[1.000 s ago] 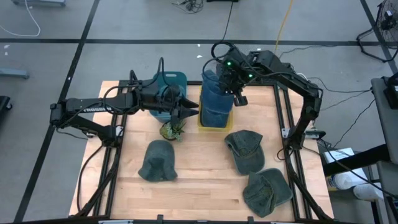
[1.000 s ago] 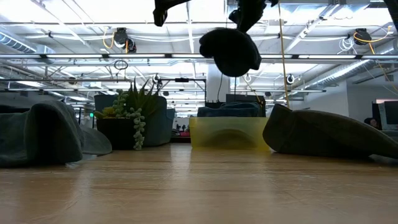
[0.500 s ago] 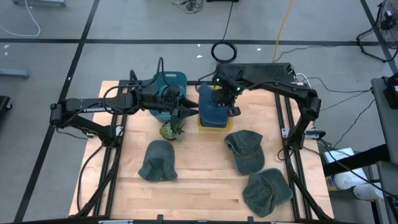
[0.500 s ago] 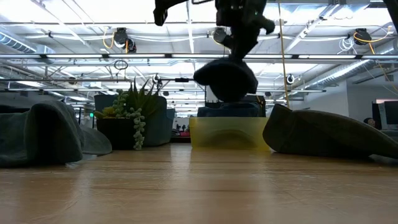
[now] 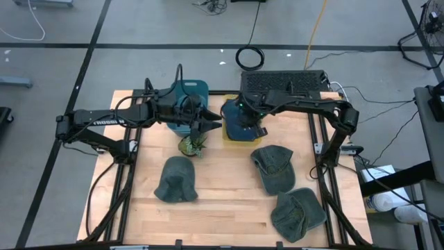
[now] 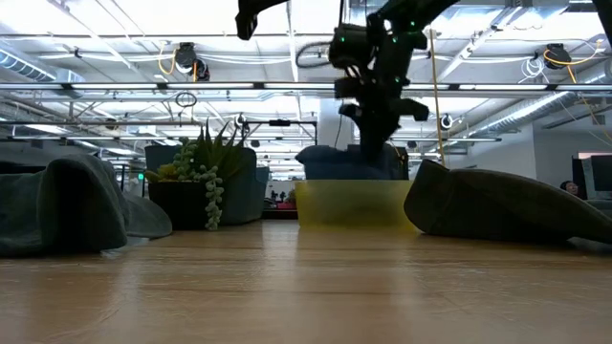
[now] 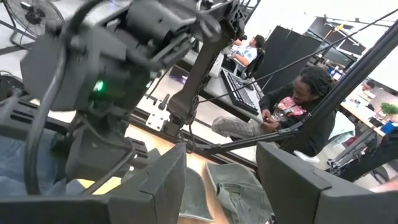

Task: Pick & Place hat
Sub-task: Put the blue cap into the yellow bin

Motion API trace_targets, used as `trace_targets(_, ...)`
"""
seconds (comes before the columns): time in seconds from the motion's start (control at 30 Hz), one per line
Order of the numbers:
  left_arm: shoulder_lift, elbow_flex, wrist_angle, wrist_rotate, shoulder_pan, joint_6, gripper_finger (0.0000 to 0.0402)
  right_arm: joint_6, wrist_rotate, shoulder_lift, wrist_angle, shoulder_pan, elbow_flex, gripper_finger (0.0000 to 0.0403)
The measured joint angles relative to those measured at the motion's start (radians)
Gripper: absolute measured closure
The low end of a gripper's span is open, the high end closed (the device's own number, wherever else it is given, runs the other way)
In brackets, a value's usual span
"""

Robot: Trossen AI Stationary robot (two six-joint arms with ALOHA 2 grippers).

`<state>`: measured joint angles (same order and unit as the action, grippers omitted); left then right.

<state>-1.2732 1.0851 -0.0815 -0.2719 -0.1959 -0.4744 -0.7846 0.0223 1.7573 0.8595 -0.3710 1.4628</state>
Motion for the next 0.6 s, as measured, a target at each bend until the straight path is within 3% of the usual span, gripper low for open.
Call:
trace_targets(0.4, 0.0, 0.0, 0.002, 0.0, 0.0, -0.003, 0.0199, -0.007, -0.01, -0.002, -0.103, 0.005, -0.105, 0.0398)
trace_targets(0.6, 0.0, 0.0, 0.002, -0.043, 0.0, -0.009, 0.0199, 0.021, -0.076, -0.002, -0.113, 0.006, -0.106, 0.035)
